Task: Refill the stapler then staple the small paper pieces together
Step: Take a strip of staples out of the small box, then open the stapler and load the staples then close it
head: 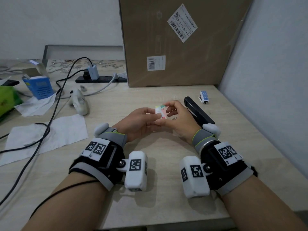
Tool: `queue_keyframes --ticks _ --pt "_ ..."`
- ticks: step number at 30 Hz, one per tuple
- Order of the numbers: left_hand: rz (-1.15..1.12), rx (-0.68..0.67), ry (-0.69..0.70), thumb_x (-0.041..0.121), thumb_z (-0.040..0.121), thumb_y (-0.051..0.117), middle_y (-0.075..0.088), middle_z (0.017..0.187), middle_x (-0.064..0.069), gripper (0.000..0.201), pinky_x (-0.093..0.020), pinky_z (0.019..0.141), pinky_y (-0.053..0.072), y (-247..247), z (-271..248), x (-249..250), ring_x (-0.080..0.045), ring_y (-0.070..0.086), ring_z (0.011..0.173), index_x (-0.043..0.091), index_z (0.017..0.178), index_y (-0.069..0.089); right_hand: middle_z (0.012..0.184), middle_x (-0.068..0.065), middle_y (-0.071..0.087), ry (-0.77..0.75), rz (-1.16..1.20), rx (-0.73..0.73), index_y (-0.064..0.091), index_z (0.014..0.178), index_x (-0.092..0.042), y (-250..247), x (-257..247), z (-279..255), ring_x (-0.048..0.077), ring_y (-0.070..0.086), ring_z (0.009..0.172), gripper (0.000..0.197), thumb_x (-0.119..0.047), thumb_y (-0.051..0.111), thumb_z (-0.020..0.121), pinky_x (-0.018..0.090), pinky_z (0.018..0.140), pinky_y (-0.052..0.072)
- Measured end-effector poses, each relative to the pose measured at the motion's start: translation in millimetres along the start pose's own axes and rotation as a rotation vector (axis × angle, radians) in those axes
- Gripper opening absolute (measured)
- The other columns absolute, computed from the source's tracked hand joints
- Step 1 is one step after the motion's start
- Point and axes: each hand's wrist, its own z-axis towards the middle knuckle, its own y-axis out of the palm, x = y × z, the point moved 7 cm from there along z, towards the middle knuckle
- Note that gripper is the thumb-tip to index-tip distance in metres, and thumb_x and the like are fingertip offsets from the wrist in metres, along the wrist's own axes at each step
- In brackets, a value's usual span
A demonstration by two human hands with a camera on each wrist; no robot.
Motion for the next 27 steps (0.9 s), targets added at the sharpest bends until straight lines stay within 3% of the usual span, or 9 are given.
queue_keyframes --ticks 3,6,8,11,14,19,21,24,27 --pt "0.154 0.255 0.062 0.006 0.088 0.058 0.068 0.075 -0.017 0.009 -0.026 0.059 0.055 -27.1 2.2 3.3 -0.018 0.065 0.057 -0.001 0.092 0.062 0.108 -0.004 0.053 -0.006 -0.046 0.035 0.049 0.127 -0.021 -4.9 4.4 2.9 0.009 0.050 0.093 0.066 -0.025 0.081 0.070 0.019 0.081 0.044" --pt "0.391 0.502 0.130 0.010 0.080 0.064 0.069 0.088 -0.031 0.013 -0.048 0.076 0.055 -58.3 3.2 7.2 -0.031 0.061 0.068 -0.002 0.077 0.067 0.100 -0.003 0.058 -0.032 -0.022 0.230 0.060 0.111 -0.020 -23.0 4.1 5.1 0.010 0.051 0.084 0.034 -0.025 0.072 0.080 0.018 0.073 0.048" --pt "0.528 0.614 0.155 0.017 0.077 0.065 0.070 0.084 -0.027 0.025 -0.052 0.081 0.056 -68.9 2.8 11.6 -0.032 0.064 0.065 -0.004 0.090 0.068 0.095 0.000 0.062 -0.057 -0.047 0.359 0.066 0.097 -0.018 -35.0 3.3 5.0 0.006 0.051 0.074 0.013 -0.020 0.065 0.084 0.013 0.066 0.045" --pt "0.786 0.758 0.151 0.027 0.078 0.062 0.072 0.103 -0.017 0.040 -0.039 0.091 0.052 -79.1 0.2 20.2 -0.033 0.067 0.095 0.007 0.113 0.065 0.098 0.004 0.070 -0.050 -0.111 0.457 0.069 0.090 -0.013 -45.8 5.8 6.1 0.009 0.054 0.074 0.011 -0.015 0.059 0.086 0.017 0.069 0.045" --pt "0.932 0.814 0.129 0.028 0.081 0.060 0.069 0.112 -0.013 0.036 -0.033 0.088 0.045 -85.6 -0.8 20.7 -0.030 0.060 0.108 0.008 0.110 0.066 0.096 0.006 0.071 -0.062 -0.155 0.500 0.069 0.086 -0.014 -50.1 3.5 5.4 0.015 0.060 0.079 0.012 -0.011 0.058 0.085 0.022 0.073 0.048" --pt "0.996 0.864 0.115 0.036 0.078 0.063 0.061 0.118 -0.012 0.040 -0.030 0.078 0.041 -92.1 -0.3 20.5 -0.028 0.060 0.102 0.012 0.110 0.063 0.085 0.003 0.069 -0.071 -0.247 0.476 0.071 0.088 -0.012 -49.8 3.9 5.2 0.012 0.058 0.075 0.015 -0.007 0.058 0.084 0.000 0.063 0.040" --pt "0.970 0.868 0.153 0.034 0.080 0.062 0.059 0.118 -0.013 0.037 -0.029 0.076 0.038 -90.7 -1.7 22.9 -0.028 0.060 0.098 0.012 0.109 0.062 0.088 0.004 0.069 -0.050 -0.310 0.429 0.072 0.091 -0.011 -46.9 5.5 5.7 0.012 0.057 0.077 0.016 -0.008 0.058 0.083 0.007 0.068 0.044" --pt "0.888 0.885 0.310 0.027 0.085 0.057 0.062 0.102 -0.008 0.025 -0.028 0.075 0.037 -80.1 -7.8 35.1 -0.025 0.058 0.092 0.011 0.104 0.064 0.095 0.001 0.064 0.001 -0.467 0.291 0.070 0.099 -0.014 -37.4 9.2 7.5 0.012 0.054 0.084 0.019 -0.017 0.065 0.080 0.030 0.086 0.049" --pt "0.748 0.850 0.416 0.020 0.088 0.052 0.061 0.085 -0.003 0.020 -0.031 0.074 0.042 -67.1 -9.8 42.1 -0.018 0.054 0.080 0.008 0.098 0.065 0.111 0.004 0.064 0.060 -0.576 0.157 0.067 0.107 -0.014 -29.3 16.0 7.8 0.017 0.058 0.098 0.033 -0.026 0.072 0.076 0.027 0.087 0.044"
